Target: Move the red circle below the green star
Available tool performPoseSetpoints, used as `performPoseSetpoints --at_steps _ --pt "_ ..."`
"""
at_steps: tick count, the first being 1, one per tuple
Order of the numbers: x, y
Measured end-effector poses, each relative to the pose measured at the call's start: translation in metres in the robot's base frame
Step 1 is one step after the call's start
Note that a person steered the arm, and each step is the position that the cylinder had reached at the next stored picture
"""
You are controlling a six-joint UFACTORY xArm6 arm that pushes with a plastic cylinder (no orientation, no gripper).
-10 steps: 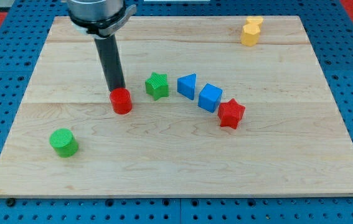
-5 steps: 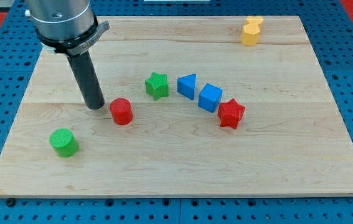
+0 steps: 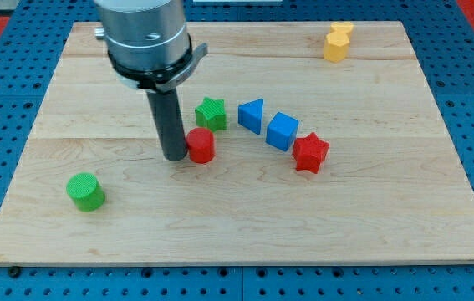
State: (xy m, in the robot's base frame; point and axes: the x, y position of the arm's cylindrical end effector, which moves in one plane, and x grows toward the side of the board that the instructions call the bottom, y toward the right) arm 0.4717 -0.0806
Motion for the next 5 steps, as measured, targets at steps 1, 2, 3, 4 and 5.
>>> performPoseSetpoints --at_steps 1,2,3,4,5 --pt "0.012 0.009" --pt "0.027 0.032" --pt "0.033 0.05" --pt "0.035 0.069" --pt "0.006 0.069"
